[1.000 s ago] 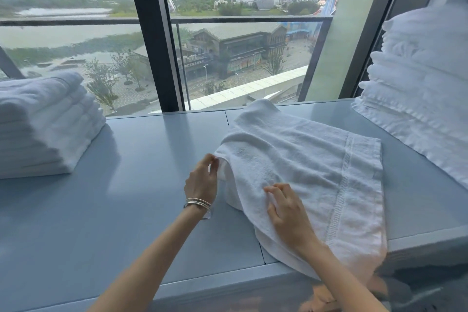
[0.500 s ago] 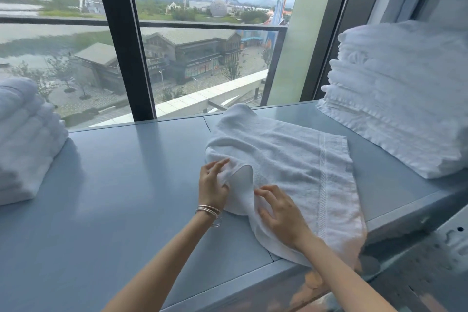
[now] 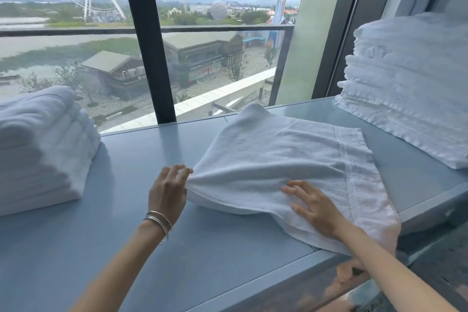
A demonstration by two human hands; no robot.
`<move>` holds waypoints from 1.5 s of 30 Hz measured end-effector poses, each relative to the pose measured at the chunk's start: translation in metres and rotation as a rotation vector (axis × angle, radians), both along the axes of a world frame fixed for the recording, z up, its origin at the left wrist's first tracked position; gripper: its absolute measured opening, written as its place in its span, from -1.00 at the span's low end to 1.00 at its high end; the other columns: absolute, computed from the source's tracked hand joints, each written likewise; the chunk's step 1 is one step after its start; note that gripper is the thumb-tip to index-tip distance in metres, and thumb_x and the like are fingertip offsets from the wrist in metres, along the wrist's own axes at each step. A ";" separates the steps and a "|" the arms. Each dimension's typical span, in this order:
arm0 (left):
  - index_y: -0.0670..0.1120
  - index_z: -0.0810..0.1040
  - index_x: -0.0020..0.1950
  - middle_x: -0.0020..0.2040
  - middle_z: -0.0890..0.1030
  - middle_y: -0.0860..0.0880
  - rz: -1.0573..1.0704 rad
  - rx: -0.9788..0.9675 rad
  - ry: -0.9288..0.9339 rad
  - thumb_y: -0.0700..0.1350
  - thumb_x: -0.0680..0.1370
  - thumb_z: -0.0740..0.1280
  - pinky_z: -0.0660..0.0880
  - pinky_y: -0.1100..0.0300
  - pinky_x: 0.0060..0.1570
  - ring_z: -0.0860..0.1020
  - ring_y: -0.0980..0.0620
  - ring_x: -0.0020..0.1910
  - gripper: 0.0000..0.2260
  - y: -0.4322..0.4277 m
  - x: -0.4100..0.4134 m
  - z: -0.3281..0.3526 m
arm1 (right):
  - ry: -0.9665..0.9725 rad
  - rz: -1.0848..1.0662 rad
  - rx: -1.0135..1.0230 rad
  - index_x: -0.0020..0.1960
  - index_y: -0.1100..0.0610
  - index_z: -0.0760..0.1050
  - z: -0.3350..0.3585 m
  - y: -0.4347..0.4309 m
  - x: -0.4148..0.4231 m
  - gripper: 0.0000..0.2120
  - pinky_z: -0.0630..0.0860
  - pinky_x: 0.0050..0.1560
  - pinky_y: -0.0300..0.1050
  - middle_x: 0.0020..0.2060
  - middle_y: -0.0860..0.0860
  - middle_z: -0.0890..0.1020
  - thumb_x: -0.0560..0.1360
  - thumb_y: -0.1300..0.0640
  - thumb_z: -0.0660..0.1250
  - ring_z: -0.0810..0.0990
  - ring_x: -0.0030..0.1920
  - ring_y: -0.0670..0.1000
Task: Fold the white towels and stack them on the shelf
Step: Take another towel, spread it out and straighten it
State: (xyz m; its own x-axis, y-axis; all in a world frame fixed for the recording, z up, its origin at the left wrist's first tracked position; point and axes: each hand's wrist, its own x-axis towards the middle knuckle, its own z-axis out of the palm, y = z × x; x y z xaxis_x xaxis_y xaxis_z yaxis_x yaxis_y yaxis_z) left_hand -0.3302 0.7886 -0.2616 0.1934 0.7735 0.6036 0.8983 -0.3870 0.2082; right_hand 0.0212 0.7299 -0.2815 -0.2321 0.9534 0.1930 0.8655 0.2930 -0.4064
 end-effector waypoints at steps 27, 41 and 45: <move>0.09 0.43 0.01 -0.04 0.58 0.05 -0.429 0.040 0.384 -0.32 0.08 0.52 0.36 0.16 -0.04 0.42 0.05 -0.03 -0.39 0.006 -0.031 -0.011 | -0.185 -0.019 0.096 0.25 -0.02 0.46 -0.002 -0.060 -0.045 -0.63 0.43 0.24 0.01 0.24 -0.03 0.53 0.56 -0.12 0.08 0.48 0.25 0.01; 0.38 0.11 0.40 0.44 0.07 0.35 -0.452 -0.539 0.381 0.60 0.20 -0.19 -0.09 -0.34 0.35 -0.05 0.14 0.48 -0.20 0.019 0.040 -0.015 | -0.122 -0.179 0.003 0.33 0.05 0.44 -0.008 -0.057 -0.003 -0.57 0.09 0.38 -0.16 0.35 0.02 0.42 0.52 0.01 0.05 0.30 0.41 0.04; 0.45 -0.02 0.38 0.46 -0.09 0.38 -0.334 -0.644 0.359 0.64 0.07 -0.34 -0.26 -0.37 0.30 -0.21 0.09 0.50 -0.10 0.039 0.024 -0.017 | -0.125 -0.143 -0.011 0.36 0.03 0.40 -0.007 -0.015 -0.008 -0.48 -0.05 0.47 0.05 0.38 0.01 0.38 0.48 -0.04 -0.05 0.24 0.44 0.01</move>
State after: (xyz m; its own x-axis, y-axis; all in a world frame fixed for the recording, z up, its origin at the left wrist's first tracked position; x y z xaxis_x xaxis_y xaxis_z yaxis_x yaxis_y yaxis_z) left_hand -0.3060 0.8276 -0.2789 0.5728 0.8154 -0.0837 0.8110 -0.5488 0.2028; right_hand 0.0135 0.7150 -0.2882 -0.1155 0.9802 0.1606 0.9421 0.1593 -0.2952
